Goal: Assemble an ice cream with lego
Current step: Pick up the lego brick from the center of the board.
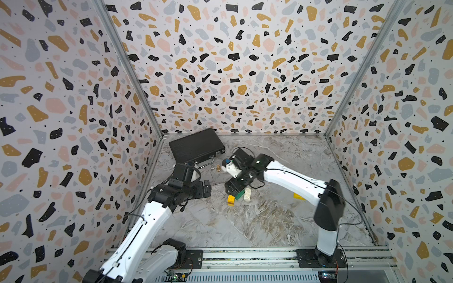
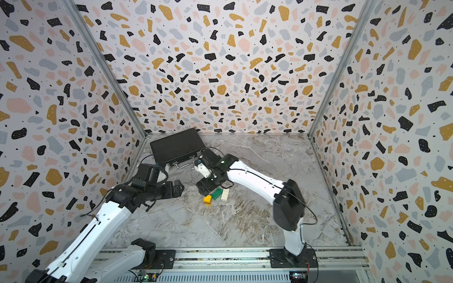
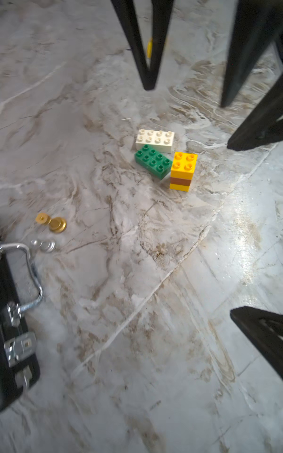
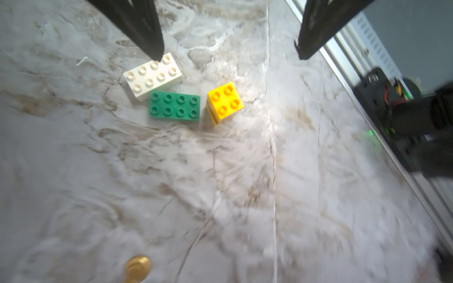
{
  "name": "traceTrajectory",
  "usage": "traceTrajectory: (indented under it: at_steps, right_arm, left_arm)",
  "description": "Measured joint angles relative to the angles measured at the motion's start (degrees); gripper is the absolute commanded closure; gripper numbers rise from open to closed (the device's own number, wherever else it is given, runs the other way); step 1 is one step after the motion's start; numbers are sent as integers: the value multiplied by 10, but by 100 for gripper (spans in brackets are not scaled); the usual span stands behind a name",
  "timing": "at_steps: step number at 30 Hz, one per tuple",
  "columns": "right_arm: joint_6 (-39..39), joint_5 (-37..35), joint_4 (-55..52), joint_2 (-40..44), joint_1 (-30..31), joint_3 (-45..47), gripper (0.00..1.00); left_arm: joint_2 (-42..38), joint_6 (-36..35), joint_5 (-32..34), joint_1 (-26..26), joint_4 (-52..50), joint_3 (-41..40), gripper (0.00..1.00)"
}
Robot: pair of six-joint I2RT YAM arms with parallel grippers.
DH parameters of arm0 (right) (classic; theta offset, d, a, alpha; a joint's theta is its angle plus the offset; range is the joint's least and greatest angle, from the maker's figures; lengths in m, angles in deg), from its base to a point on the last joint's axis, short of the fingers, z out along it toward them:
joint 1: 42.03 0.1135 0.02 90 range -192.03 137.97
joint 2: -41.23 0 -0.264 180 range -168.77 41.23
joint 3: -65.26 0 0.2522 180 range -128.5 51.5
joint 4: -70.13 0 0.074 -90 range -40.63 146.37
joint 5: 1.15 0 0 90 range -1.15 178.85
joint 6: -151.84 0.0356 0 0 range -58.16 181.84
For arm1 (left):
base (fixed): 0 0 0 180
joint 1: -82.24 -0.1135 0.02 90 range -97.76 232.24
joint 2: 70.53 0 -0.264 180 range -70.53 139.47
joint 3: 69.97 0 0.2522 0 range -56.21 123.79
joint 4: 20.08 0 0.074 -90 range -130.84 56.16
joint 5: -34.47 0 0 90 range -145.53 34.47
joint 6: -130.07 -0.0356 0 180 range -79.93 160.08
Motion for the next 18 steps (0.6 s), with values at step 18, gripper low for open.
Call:
traceTrajectory:
  at_steps: [18]
  right_arm:
    - [224,-104,645,239,-158,610,23]
  left_arm:
    - [552,-174,-4,161,-84,341,31]
